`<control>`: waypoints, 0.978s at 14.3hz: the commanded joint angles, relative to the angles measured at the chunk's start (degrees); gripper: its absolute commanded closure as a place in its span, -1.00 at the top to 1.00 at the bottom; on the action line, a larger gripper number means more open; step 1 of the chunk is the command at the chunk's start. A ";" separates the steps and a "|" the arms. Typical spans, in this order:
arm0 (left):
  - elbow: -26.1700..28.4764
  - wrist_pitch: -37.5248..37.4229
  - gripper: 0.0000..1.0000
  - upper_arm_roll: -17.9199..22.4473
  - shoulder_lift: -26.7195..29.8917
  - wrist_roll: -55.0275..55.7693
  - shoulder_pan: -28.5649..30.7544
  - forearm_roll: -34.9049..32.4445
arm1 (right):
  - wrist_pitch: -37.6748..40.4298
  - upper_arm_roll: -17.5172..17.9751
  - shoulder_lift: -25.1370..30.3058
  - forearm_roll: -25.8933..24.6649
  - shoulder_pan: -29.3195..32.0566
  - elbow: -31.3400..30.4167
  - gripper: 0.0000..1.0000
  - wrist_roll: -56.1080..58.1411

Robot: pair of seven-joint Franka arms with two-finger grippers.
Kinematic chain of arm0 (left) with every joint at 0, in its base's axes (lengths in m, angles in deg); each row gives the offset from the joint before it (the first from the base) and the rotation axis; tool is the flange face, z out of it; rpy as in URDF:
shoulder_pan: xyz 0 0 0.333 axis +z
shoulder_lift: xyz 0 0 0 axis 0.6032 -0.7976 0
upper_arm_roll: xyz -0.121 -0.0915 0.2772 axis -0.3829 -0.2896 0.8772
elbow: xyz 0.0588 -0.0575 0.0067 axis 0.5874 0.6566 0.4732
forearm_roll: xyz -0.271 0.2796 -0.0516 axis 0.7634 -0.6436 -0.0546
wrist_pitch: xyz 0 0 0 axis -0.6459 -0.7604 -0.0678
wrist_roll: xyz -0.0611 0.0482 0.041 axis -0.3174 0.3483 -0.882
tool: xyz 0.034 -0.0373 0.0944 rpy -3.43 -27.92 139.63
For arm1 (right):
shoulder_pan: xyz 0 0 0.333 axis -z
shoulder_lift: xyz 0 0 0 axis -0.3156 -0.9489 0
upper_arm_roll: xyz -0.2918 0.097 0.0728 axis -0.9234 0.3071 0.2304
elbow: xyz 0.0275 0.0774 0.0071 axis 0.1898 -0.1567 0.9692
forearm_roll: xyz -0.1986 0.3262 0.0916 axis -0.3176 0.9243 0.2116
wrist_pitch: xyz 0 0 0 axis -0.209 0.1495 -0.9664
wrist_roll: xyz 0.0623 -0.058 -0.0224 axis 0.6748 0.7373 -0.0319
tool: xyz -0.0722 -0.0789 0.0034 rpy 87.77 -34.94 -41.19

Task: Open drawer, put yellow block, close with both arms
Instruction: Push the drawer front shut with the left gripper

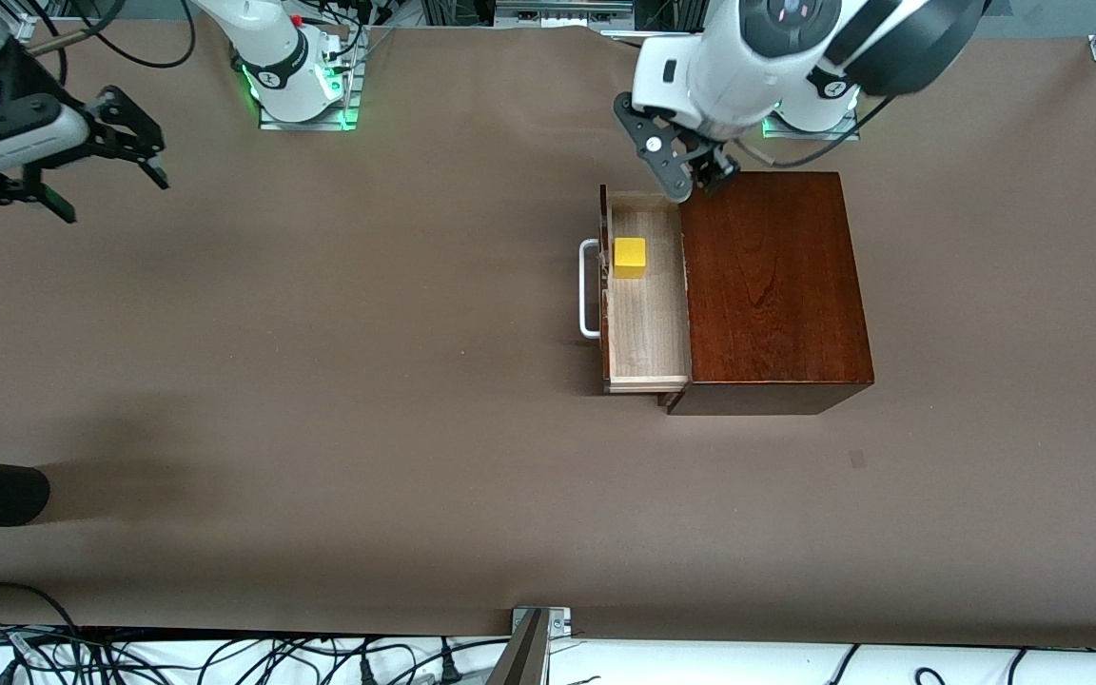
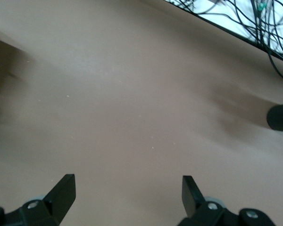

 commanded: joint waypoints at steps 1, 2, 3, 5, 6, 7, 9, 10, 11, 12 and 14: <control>-4.26 4.21 1.00 -0.07 -6.17 -14.26 -1.41 0.77 | 0.02 -0.44 0.92 -0.80 0.18 -1.30 1.00 -0.75; -4.96 7.20 1.00 -0.16 -8.19 -17.26 -2.81 0.77 | 0.10 -0.79 0.65 -0.89 0.18 -1.12 1.00 -0.75; -5.06 9.49 1.00 -0.07 -9.34 -18.51 -4.48 0.25 | 0.10 -1.23 0.56 -0.80 0.36 -1.03 1.00 -0.66; -4.62 14.93 1.00 -0.16 -11.36 -18.70 -6.77 -1.68 | -0.42 -1.58 -0.40 -0.71 0.36 -0.34 1.00 -0.66; -4.62 17.13 1.00 -0.07 -12.51 -18.70 -9.22 -2.65 | -0.42 -1.58 -2.14 -0.71 0.45 1.32 1.00 -0.57; -4.53 20.12 1.00 -0.07 -14.00 -18.61 -11.33 -5.18 | -0.42 -1.58 -4.34 -0.71 0.45 3.86 1.00 -0.57; -4.53 24.78 1.00 -0.07 -17.95 -18.61 -13.89 -10.54 | -0.07 -1.67 -6.64 -0.71 0.45 6.87 1.00 -0.57; -4.88 26.89 1.00 -0.07 -20.84 -18.52 -14.51 -11.87 | -0.16 -1.67 -6.73 -0.80 0.45 6.88 1.00 -0.57; -4.97 29.00 1.00 -0.07 -22.87 -17.91 -15.21 -13.28 | -0.25 -1.59 -6.82 -1.15 0.36 6.88 1.00 -0.57; -4.80 29.46 1.00 0.02 -23.15 -18.25 -15.22 -15.21 | -0.42 -1.58 -7.08 -1.24 0.36 6.88 1.00 -0.57; -4.18 29.20 1.00 0.28 -23.68 -17.82 -15.04 -17.24 | -0.07 -1.58 -7.44 -1.24 0.18 6.88 1.00 -0.57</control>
